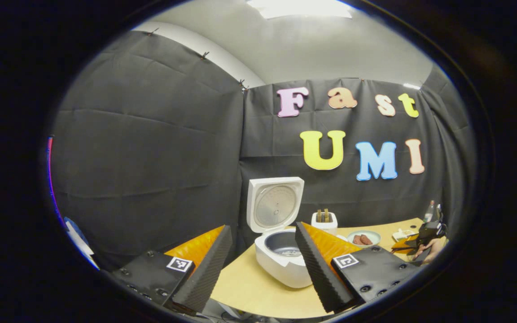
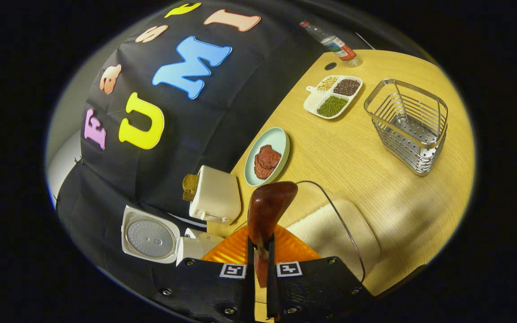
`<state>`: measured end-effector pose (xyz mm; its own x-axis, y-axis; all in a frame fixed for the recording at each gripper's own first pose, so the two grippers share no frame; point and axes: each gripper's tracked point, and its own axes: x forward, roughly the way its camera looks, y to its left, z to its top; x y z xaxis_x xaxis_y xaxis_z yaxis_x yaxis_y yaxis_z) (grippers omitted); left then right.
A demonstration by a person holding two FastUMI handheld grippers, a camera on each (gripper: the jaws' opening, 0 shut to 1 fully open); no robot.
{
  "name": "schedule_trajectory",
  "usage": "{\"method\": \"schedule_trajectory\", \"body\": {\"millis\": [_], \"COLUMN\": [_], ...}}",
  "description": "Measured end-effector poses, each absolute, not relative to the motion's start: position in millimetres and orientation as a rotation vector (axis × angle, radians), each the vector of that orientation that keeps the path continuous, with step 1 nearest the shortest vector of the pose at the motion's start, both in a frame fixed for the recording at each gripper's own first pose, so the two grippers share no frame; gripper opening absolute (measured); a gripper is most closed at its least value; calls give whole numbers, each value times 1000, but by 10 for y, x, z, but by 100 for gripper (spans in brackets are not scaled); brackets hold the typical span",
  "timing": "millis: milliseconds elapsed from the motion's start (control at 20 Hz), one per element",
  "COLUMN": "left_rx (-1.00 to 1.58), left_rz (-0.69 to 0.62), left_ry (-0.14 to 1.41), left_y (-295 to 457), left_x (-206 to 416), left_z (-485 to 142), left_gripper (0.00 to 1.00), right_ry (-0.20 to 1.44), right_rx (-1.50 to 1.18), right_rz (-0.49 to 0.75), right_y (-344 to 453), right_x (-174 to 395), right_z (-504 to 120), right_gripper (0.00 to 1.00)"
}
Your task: Close the left gripper, press the button to open the rice cooker; take a wooden spoon from the chopstick holder with the right hand, scoop a spoonful of rice and pour it into the rice cooker, then put the wooden spoon back into the chopstick holder.
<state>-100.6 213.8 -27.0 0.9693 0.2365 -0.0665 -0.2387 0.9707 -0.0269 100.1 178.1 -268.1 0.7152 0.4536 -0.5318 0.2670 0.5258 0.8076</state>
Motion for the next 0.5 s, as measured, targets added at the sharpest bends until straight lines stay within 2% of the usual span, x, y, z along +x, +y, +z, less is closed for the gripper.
{"method": "schedule_trajectory", "body": {"millis": [250, 350, 500], "left_rx": [-54, -61, -62], "left_rz": [246, 248, 250], "left_ry": [64, 66, 64], "left_y": [2107, 2108, 2157], "left_x": [-978, -971, -981], "left_z": [-308, -327, -326], "left_gripper": [92, 98, 98], "right_ry": [769, 755, 737], "right_rx": [1136, 1168, 1198], "right_rz": [140, 142, 175], "right_y": [1727, 1764, 1918], "right_x": [1203, 1279, 1348], "right_z": [-2343, -2219, -1975], "right_gripper": [11, 11, 10]}}
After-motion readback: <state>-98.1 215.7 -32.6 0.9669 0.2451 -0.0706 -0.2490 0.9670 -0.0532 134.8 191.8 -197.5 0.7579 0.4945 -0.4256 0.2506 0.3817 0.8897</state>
